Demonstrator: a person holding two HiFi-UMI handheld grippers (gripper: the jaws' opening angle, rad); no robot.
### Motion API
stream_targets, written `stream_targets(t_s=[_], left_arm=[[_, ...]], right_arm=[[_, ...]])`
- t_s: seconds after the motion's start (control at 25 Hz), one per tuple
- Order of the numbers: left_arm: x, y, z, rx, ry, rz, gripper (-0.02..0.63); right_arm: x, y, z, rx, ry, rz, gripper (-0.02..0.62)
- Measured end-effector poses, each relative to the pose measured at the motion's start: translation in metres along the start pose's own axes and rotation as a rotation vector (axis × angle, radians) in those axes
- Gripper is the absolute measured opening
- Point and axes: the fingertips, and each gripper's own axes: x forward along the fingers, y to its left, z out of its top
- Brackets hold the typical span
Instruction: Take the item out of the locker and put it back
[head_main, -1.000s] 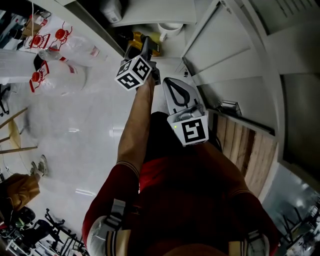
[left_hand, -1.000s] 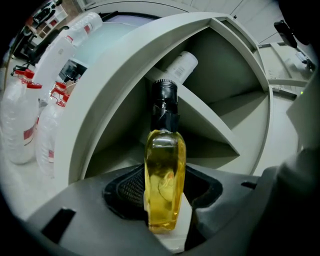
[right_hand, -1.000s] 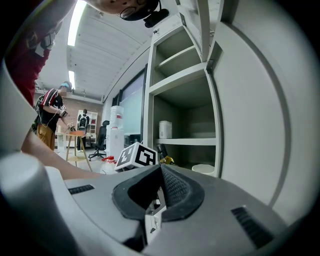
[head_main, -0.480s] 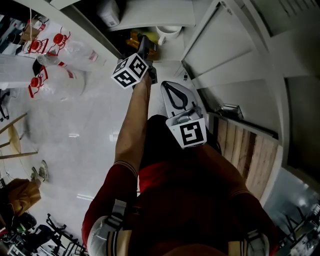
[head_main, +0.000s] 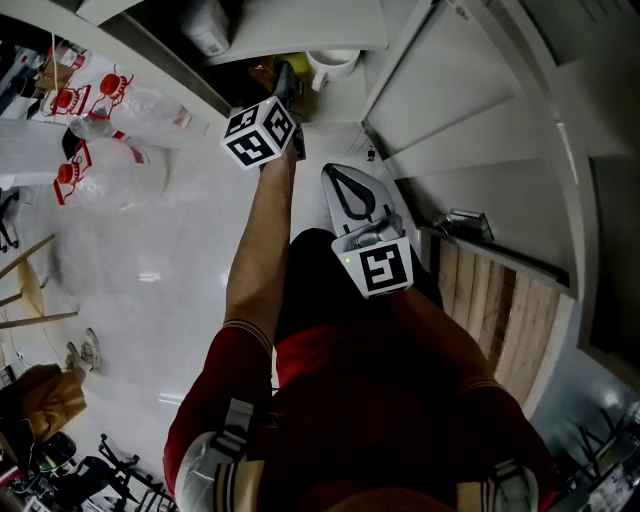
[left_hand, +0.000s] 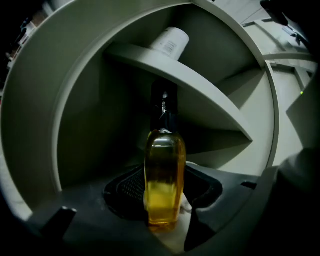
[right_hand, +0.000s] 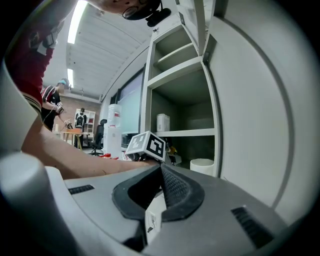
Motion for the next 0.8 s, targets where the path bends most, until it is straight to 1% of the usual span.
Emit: stream_targets(t_s=[0.12, 0.4, 0.6, 0.8], left_arm=[[0.003, -0.003, 0.000, 0.074, 0.005, -0.001, 0.204], [0.007, -0.009, -0.001, 0.164, 0.010, -0.017, 0.206], [0.011, -0.019, -0.001, 0.223, 0.009, -0.047, 0.206], [0.015, -0.031, -0.006, 0.329, 0.009, -0.078, 0.206]], right_arm=[[0.000, -0.002, -0.004, 0.000, 0.002, -0.006, -0.003], [0.001, 0.001, -0.007, 0.000, 0.010, -0.001, -0.003], [0.001, -0.002, -0.004, 0.003, 0.013, -0.013, -0.003], [0.007, -0.011, -0.002, 0.006, 0.005, -0.036, -0.003]])
